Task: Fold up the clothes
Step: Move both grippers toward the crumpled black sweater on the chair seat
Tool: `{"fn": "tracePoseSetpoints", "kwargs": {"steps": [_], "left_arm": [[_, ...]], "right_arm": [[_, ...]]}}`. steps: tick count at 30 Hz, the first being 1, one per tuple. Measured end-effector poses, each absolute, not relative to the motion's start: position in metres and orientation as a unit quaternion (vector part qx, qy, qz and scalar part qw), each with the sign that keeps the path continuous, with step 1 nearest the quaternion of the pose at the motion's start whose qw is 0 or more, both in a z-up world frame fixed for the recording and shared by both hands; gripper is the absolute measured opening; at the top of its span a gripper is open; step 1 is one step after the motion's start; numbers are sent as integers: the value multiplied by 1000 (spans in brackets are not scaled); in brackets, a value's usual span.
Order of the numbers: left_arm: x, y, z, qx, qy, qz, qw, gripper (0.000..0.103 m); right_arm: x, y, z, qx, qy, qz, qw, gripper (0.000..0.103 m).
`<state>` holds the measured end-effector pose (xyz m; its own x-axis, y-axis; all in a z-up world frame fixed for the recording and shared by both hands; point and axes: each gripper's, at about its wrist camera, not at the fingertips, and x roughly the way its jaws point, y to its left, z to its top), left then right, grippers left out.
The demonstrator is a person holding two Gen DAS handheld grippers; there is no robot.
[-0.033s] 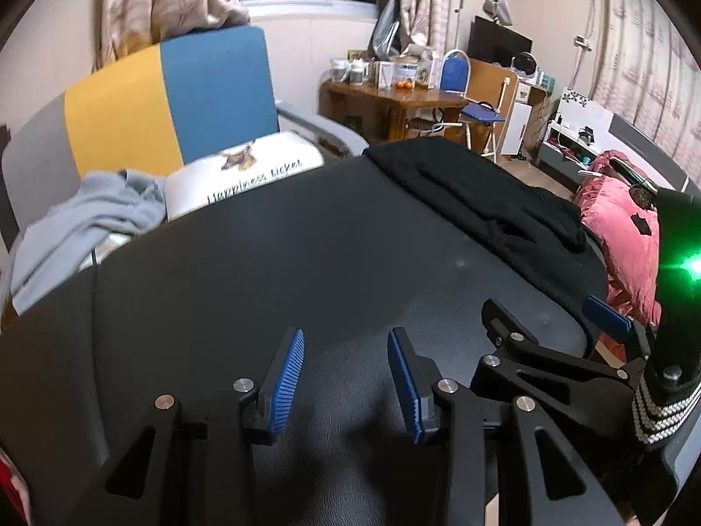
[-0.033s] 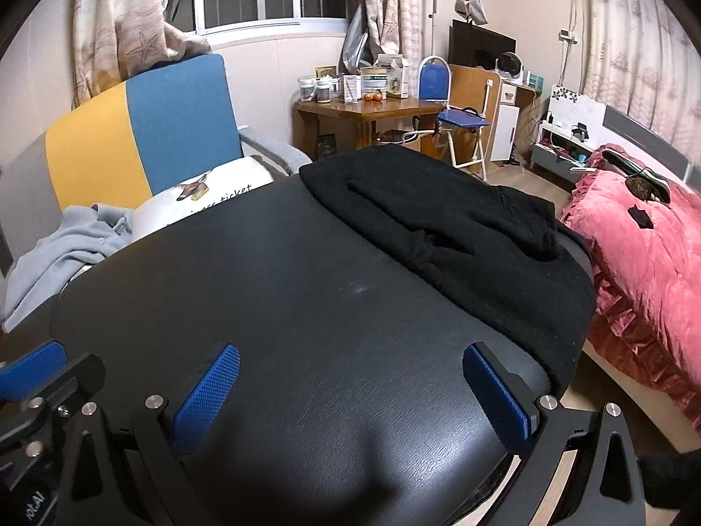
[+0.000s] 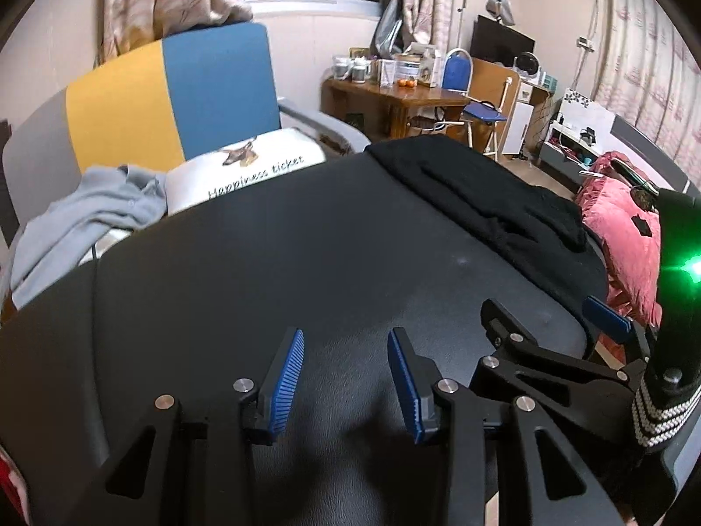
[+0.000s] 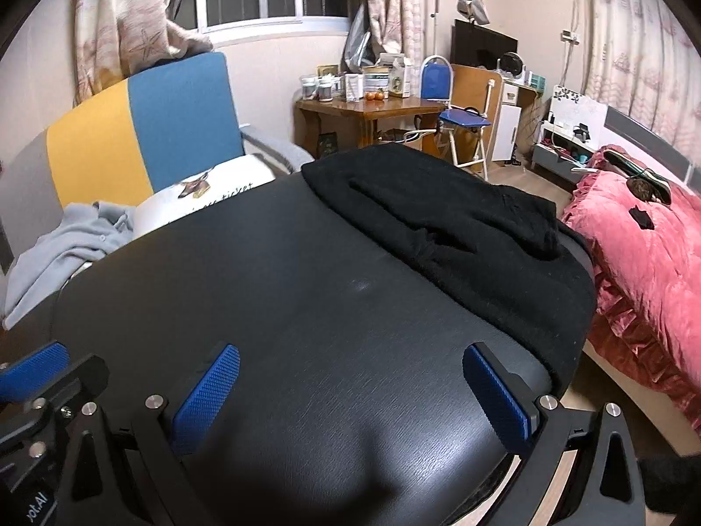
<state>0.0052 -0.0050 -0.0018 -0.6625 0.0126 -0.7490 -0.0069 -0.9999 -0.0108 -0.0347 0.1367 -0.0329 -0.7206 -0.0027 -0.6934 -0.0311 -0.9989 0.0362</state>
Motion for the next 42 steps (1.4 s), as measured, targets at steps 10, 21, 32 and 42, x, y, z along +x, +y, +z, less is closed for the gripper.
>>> {"fn": "tracePoseSetpoints", "kwargs": {"steps": [10,21,32,42], "left_arm": [[29,-27,-11,-402,-30,915,11,43],[23,-36,-21,-443,-47,895,-3,43],[33,-58,-49,-471,-61,880,1,44],[58,-88,-78,-497,-55,866,14,50]], "right_arm": [[-24,120,-42,-387,-8,922,-7,103],[-22,120,-54,-402,-5,915,-15,103],[-6,151,-58,-363,76,924,-89,103],[-30,224,-88,-399,226,877,-147,103]]}}
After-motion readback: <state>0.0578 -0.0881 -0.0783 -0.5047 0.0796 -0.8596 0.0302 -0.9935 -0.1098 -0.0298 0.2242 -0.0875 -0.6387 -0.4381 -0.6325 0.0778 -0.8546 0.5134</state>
